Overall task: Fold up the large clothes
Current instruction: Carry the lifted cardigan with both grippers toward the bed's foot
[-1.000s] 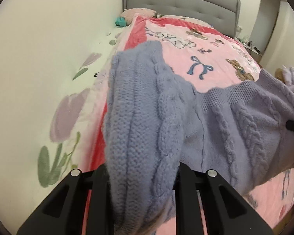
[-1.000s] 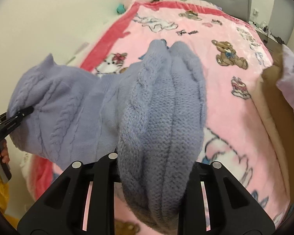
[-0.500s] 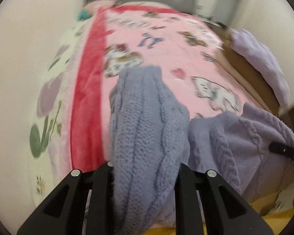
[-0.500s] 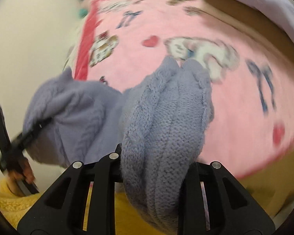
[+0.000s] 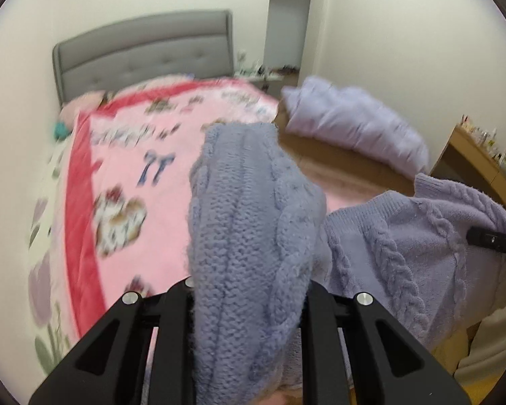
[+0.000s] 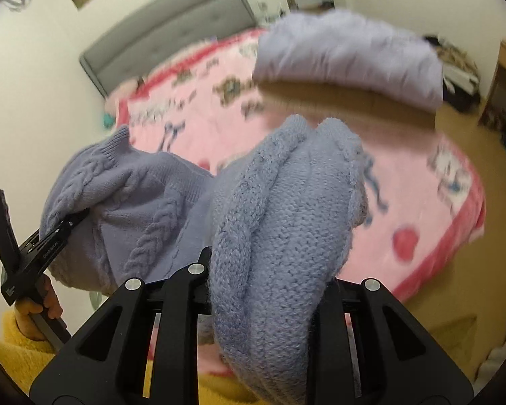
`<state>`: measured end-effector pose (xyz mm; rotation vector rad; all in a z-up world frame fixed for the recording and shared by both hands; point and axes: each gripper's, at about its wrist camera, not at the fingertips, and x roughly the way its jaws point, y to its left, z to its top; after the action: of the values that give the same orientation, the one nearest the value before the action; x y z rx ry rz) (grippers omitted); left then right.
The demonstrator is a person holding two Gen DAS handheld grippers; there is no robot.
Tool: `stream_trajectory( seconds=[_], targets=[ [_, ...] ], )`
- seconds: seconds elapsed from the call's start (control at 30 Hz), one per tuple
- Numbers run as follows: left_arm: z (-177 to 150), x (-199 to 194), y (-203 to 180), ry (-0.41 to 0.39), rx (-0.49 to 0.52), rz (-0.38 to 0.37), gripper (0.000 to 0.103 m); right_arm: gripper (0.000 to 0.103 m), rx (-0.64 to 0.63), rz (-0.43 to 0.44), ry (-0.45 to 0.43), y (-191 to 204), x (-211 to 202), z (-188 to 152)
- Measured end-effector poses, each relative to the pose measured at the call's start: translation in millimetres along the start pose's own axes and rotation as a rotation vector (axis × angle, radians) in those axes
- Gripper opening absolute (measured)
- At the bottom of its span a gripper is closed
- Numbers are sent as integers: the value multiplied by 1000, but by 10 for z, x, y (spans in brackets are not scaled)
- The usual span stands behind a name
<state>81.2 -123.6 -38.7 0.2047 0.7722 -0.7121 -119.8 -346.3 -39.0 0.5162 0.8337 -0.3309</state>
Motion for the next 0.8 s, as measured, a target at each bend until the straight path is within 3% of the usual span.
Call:
stream_trajectory(
  seconds=[0.23,0.37,0.57,0.8],
  targets=[
    [1050,270,-799,-174,21,48,18,21,-84,85,-146,-727,-101,1078],
    [1748,537,-1213,-230,-56,71,18,21,-158,146,-193,-1293,-89,1958],
    [2679,1030,-1798,-294,-105,35,18,21,-254,122,-288,-1845,-215,3017],
    [3622,1850,-2197,-294,-61,-4,18,21,-254,30,-365,-2336,-164,3796]
  ],
)
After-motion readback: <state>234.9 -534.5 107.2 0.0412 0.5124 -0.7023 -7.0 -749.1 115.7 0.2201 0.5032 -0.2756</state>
